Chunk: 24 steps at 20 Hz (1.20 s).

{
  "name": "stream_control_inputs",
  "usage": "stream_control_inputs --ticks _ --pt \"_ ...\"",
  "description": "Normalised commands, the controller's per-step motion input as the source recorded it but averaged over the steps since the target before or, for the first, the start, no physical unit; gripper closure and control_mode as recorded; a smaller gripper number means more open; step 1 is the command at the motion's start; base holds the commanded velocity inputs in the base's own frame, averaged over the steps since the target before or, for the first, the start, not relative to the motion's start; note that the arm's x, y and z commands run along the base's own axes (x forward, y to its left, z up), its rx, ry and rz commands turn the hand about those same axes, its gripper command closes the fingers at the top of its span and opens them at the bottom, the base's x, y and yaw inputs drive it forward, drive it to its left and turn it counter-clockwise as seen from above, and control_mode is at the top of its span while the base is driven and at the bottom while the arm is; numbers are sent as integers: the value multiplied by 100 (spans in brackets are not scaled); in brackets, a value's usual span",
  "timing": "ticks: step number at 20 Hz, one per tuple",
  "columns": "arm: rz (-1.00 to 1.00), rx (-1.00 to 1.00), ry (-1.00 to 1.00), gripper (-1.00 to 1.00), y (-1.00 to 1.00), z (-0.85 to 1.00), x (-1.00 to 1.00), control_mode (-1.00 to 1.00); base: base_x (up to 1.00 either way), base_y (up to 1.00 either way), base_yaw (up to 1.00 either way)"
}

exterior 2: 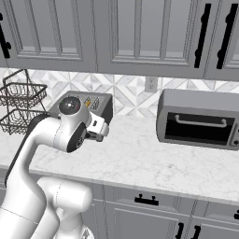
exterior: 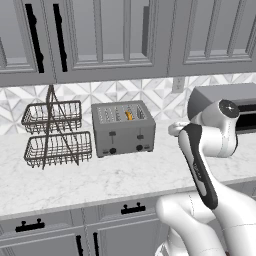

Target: Start the toaster. Once the lever pops up, take the bread to the plate on the dining counter.

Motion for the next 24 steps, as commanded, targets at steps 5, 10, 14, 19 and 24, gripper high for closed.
stream_control_inputs --ticks 5,10,14,19,24 --pt "0 0 0 -100 0 0 0 -100 0 0 0" --pt "0 0 0 -100 0 0 0 -100 0 0 0" --pt "0 0 0 -100 0 0 0 -100 0 0 0" --pt "0 0 0 -100 0 0 0 -100 0 0 0" --pt "0 0 0 -100 0 0 0 -100 0 0 0"
